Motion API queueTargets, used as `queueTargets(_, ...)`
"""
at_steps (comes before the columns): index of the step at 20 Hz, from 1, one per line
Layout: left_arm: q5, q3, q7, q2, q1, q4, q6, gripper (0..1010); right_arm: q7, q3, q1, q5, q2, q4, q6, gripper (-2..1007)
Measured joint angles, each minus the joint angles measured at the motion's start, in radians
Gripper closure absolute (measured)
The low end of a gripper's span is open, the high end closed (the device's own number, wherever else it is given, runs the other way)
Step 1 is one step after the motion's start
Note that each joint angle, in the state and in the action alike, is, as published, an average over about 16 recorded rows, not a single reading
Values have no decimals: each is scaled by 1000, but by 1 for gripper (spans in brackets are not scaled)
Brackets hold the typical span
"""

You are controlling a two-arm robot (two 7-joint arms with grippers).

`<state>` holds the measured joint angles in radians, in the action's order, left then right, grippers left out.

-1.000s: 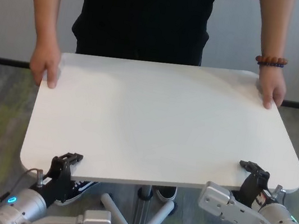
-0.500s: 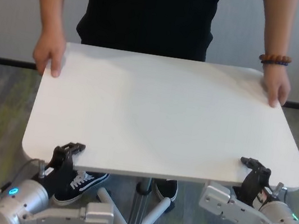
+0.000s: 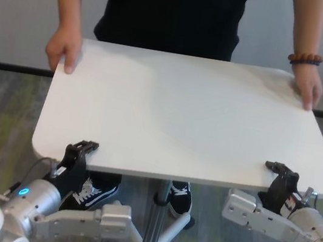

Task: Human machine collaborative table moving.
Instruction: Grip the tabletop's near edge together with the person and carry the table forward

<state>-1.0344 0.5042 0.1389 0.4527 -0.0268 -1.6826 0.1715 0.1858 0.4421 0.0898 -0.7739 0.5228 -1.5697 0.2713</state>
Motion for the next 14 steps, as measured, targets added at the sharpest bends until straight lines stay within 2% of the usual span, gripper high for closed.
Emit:
queueTargets(7, -4, 14, 6, -23, -53, 31, 2, 627, 41, -7, 41, -13, 5, 19, -34, 567)
queueTargets(14, -6, 28, 6, -51, -113, 76, 3, 628, 74, -8, 108, -25, -4, 75, -80, 567)
